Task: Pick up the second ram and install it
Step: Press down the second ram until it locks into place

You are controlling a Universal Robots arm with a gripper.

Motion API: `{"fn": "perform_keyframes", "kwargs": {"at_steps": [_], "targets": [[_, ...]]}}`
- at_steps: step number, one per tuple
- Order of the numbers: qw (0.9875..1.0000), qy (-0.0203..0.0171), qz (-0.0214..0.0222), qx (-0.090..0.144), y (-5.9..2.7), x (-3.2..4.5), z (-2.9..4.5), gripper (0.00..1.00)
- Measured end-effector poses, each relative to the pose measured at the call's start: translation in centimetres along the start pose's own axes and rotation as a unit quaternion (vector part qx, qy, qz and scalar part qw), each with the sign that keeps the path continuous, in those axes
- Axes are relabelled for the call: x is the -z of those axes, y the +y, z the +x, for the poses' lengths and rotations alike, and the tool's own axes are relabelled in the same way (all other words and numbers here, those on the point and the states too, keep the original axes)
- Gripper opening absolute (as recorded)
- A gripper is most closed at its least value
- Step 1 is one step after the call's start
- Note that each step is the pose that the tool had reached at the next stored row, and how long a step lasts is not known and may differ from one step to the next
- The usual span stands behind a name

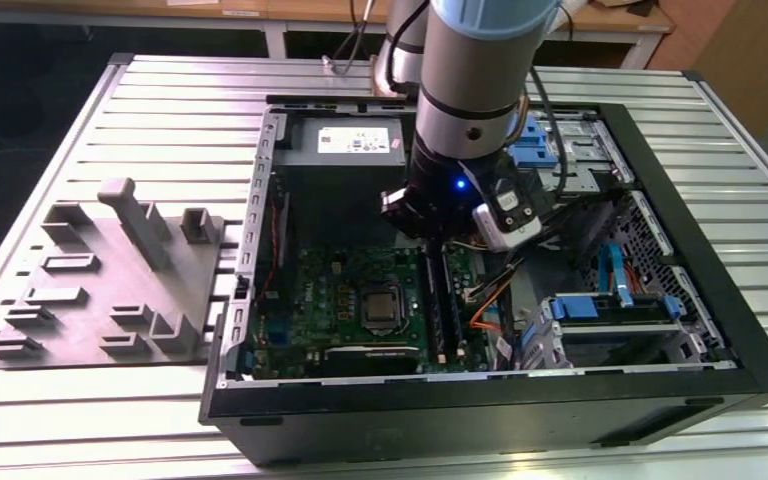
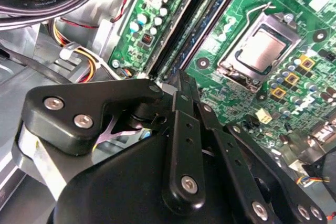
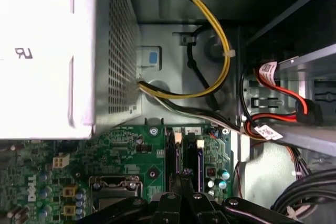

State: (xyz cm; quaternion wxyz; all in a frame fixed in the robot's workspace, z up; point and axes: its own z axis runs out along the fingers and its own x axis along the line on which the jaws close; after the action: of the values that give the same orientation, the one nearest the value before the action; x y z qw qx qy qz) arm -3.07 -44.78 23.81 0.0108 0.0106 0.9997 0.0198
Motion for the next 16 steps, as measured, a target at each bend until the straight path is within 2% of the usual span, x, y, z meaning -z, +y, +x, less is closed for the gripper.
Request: {"fn": "perform_keyframes", "kwargs": {"at_steps": [9,16], "targets": [[1.0000,0.0001,0.0001,0.000,0.35,-0.38,-0.06,0.10],[1.0000,0.0001,-0.0004,0.000,0.62,-1.24,-0.03,0.10]]}}
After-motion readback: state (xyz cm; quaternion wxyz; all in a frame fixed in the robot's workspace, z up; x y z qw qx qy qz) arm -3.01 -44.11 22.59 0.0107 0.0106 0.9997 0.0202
